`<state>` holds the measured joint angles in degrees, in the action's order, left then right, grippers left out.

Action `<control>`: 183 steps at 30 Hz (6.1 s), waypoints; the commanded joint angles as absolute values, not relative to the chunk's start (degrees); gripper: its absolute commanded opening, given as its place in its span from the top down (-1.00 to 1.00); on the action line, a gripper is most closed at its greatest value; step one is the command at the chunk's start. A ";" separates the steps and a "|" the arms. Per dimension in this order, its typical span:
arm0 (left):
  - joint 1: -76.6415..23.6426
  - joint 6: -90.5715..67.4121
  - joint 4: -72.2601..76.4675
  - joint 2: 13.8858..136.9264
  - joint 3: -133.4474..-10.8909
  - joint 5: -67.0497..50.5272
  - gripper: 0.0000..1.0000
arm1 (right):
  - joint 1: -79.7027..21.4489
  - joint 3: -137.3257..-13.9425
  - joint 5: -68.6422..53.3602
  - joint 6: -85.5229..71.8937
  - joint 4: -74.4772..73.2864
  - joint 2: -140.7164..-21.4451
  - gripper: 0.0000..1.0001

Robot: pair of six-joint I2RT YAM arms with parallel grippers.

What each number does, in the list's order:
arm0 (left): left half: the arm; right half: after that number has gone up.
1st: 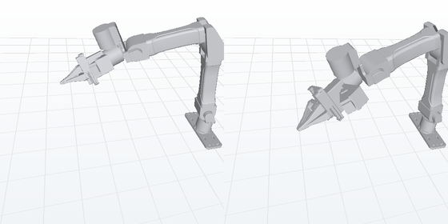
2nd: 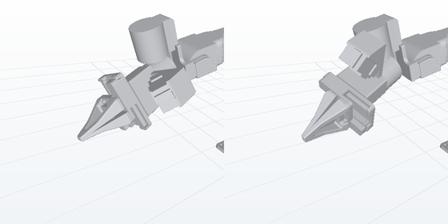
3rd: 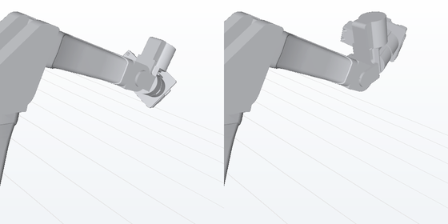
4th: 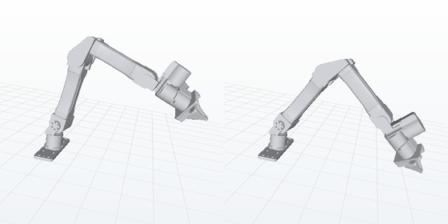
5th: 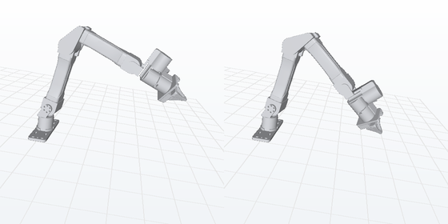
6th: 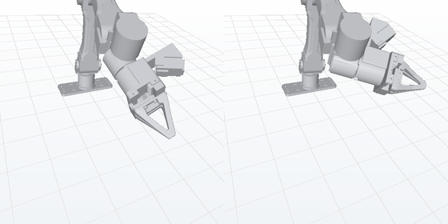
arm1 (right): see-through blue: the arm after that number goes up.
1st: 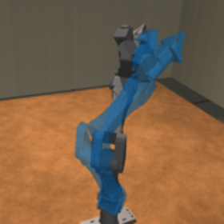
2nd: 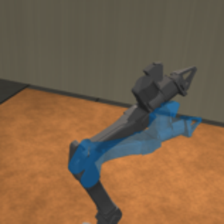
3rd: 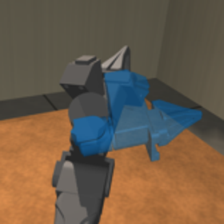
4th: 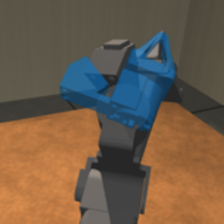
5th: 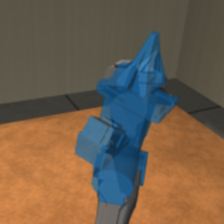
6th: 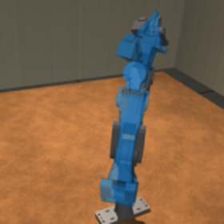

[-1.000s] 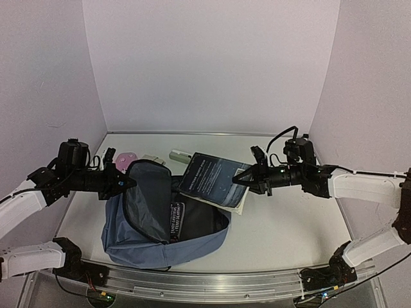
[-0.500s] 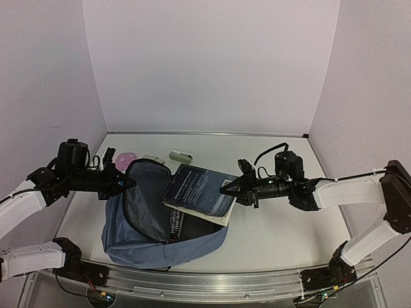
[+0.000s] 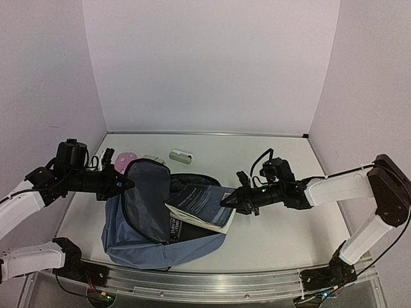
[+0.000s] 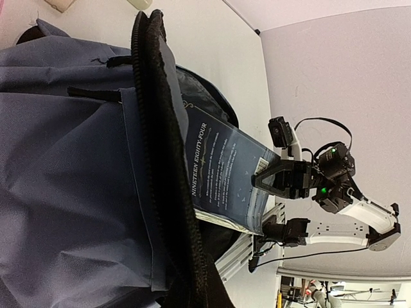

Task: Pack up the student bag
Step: Place the book in the student bag, then pick up the stationery from the center of the board.

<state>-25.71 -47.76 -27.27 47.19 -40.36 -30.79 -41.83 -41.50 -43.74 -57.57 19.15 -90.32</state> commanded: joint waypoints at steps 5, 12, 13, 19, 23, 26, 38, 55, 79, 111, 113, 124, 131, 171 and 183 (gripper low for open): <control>-25.49 -45.26 -29.79 44.66 -46.50 -27.66 1.00 | -42.28 -45.58 -40.38 -48.23 13.17 -91.84 1.00; -25.49 -44.63 -32.50 42.79 -48.09 -25.30 1.00 | -42.28 -45.94 -39.98 -46.41 11.52 -91.89 1.00; -25.49 -44.65 -32.73 42.74 -48.26 -25.14 0.99 | -42.28 -46.00 -39.90 -46.17 11.37 -91.87 1.00; -25.49 -44.44 -32.02 43.54 -48.27 -26.27 1.00 | -43.56 -47.56 -40.48 -43.17 10.72 -91.55 1.00; -25.52 -44.11 -30.42 45.49 -47.78 -28.05 1.00 | -46.68 -50.77 -41.67 -42.27 10.80 -91.82 1.00; -25.48 -43.83 -29.11 46.42 -47.60 -28.93 1.00 | -48.54 -52.95 -42.36 -42.64 11.09 -92.83 1.00; -25.49 -43.96 -24.52 48.82 -46.00 -32.29 1.00 | -51.52 -58.59 -45.03 -50.66 18.85 -105.19 1.00; -25.49 -48.75 -16.54 53.63 -39.64 -33.30 0.99 | -58.47 -75.67 -28.34 -44.42 6.30 -116.41 0.40; -25.49 -47.73 -27.41 49.87 -40.51 -26.01 1.00 | -60.53 -75.96 -10.41 -45.24 -4.43 -110.43 -0.17; -25.51 -47.15 -30.80 49.49 -40.34 -24.29 1.00 | -64.35 -86.59 -14.70 -43.42 -3.81 -119.42 0.03; -25.50 -47.91 -31.49 49.68 -40.12 -23.45 1.00 | -65.17 -87.47 -16.53 -43.65 -2.56 -120.33 0.04; -25.49 -53.75 -43.22 48.84 -37.43 -14.36 1.00 | -65.67 -81.51 -6.88 -45.69 -1.01 -113.27 -0.07; -25.49 -56.69 -48.45 47.34 -34.64 -16.72 0.99 | -63.80 -74.50 4.29 -44.78 -3.68 -101.25 -0.26; 13.00 -21.36 -31.18 100.04 -74.16 -36.20 -0.94 | -51.91 -58.04 10.33 -43.28 -12.69 -68.85 -0.86; 13.44 -16.50 -23.91 117.30 -79.51 -43.29 -0.69 | -51.94 -57.49 9.56 -45.27 -13.18 -67.37 -0.85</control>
<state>13.35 -20.20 -26.81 115.26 -75.56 -40.57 -52.05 -58.28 9.55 -44.18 -13.04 -69.17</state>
